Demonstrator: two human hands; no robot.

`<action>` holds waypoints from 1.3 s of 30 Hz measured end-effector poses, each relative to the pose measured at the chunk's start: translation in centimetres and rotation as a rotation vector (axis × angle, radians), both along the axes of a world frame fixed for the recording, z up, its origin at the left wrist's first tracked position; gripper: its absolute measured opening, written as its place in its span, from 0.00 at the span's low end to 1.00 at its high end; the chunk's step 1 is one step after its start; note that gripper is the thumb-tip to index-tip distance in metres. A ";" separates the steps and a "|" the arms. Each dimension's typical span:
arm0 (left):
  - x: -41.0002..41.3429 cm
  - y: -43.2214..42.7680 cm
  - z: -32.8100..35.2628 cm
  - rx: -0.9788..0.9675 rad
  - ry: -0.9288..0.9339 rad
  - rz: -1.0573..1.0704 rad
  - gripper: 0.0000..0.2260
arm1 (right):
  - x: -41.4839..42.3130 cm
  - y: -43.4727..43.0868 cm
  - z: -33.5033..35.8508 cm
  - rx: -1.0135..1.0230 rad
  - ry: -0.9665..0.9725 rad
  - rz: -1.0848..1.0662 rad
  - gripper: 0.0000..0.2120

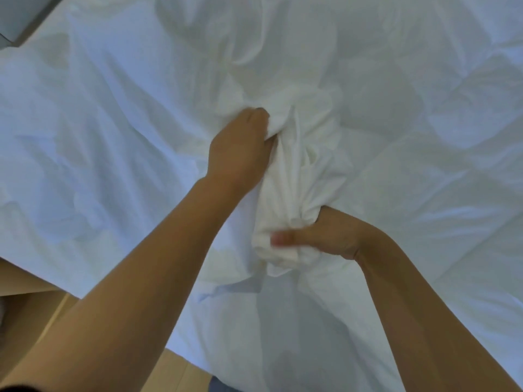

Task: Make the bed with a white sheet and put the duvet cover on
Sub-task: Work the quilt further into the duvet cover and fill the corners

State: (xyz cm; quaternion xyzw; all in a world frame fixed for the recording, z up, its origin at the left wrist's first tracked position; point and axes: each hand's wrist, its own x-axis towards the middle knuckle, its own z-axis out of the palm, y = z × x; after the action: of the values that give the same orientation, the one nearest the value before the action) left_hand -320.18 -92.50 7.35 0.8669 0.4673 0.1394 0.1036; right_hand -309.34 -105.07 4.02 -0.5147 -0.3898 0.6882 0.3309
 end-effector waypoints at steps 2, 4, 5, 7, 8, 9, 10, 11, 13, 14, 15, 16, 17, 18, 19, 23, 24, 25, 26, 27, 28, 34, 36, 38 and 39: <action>-1.7 -2.4 0.0 0.050 -0.135 0.026 0.20 | 0.3 0.5 0.0 0.007 0.201 -0.292 0.26; -3.2 -5.0 -0.1 0.091 -0.240 0.061 0.23 | 0.4 0.9 0.2 0.007 0.355 -0.438 0.19; -3.6 -6.1 -0.1 0.012 -0.282 0.050 0.21 | 0.4 1.0 0.4 0.004 0.344 -0.428 0.17; -3.3 -7.1 -0.3 -0.373 -0.401 0.025 0.09 | 0.0 1.2 0.3 0.006 0.264 -0.343 0.15; -2.9 -7.0 -0.5 -0.566 -0.481 0.036 0.10 | -0.2 1.2 0.1 -0.003 0.253 -0.326 0.15; -2.6 -6.6 -0.6 -0.696 -0.525 0.073 0.14 | -0.2 1.2 0.1 -0.024 0.274 -0.336 0.15; -2.3 -6.2 -0.7 -0.744 -0.512 0.103 0.16 | -0.3 1.2 0.0 -0.040 0.298 -0.356 0.16; -2.0 -5.8 -0.7 -0.732 -0.476 0.108 0.18 | -0.2 1.2 0.0 -0.050 0.316 -0.382 0.18; -1.5 -5.4 -0.9 -0.615 -0.377 0.068 0.20 | 0.0 1.0 -0.2 -0.041 0.322 -0.416 0.20; -1.3 -5.4 -1.1 -0.535 -0.325 0.049 0.19 | 0.1 0.9 -0.3 -0.024 0.327 -0.403 0.20; -1.1 -5.3 -1.1 -0.462 -0.295 0.031 0.18 | 0.3 0.7 -0.3 0.003 0.333 -0.367 0.20; -0.8 -5.2 -1.2 -0.392 -0.271 0.016 0.18 | 0.4 0.4 -0.5 0.043 0.320 -0.313 0.20; -0.4 -5.1 -1.2 -0.331 -0.246 0.011 0.18 | 0.5 0.1 -0.5 0.081 0.293 -0.242 0.21; 0.0 -5.0 -1.3 -0.292 -0.219 0.012 0.17 | 0.5 -0.4 -0.7 0.114 0.244 -0.161 0.24; 0.5 -4.9 -1.4 -0.272 -0.201 0.008 0.16 | 0.6 -0.8 -0.9 0.121 0.190 -0.092 0.28; 2.3 -3.1 -1.6 -0.178 -0.052 -0.104 0.15 | 2.4 -1.5 -1.7 0.027 0.013 0.019 0.28; 2.6 -2.4 -1.5 -0.132 -0.004 -0.145 0.17 | 2.8 -1.4 -1.9 0.004 -0.010 0.009 0.25; 2.7 -1.8 -1.3 -0.098 0.035 -0.176 0.19 | 2.8 -1.4 -2.0 0.005 -0.007 -0.035 0.21; 2.7 -1.4 -1.0 -0.073 0.043 -0.194 0.20 | 2.7 -1.3 -2.2 0.028 0.020 -0.125 0.19; 2.7 -1.3 -0.8 -0.056 0.029 -0.197 0.20 | 2.5 -1.2 -2.4 0.050 0.080 -0.263 0.18; 2.6 -1.6 -0.7 -0.066 -0.033 -0.174 0.20 | 2.3 -1.2 -2.6 0.065 0.183 -0.426 0.17; 0.6 -5.6 -1.8 -0.749 -0.323 0.008 0.17 | 1.4 -1.2 -3.0 0.000 0.580 -0.846 0.22; 0.9 -5.9 -2.1 -0.679 -0.300 -0.017 0.16 | 1.2 -1.0 -3.1 -0.022 0.472 -0.842 0.20; 1.8 -5.3 -1.8 -0.509 -0.389 0.035 0.17 | 1.3 -1.1 -3.3 -0.018 0.346 -0.797 0.20; 2.3 -4.9 -1.2 -0.443 -0.438 0.055 0.17 | 1.4 -1.5 -3.4 0.009 0.284 -0.742 0.22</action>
State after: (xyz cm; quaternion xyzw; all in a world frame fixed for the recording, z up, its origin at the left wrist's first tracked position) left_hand -317.85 -97.41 6.15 0.7595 0.4762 0.2204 0.3845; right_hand -307.96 -106.53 0.62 -0.5190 -0.1307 0.5846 0.6097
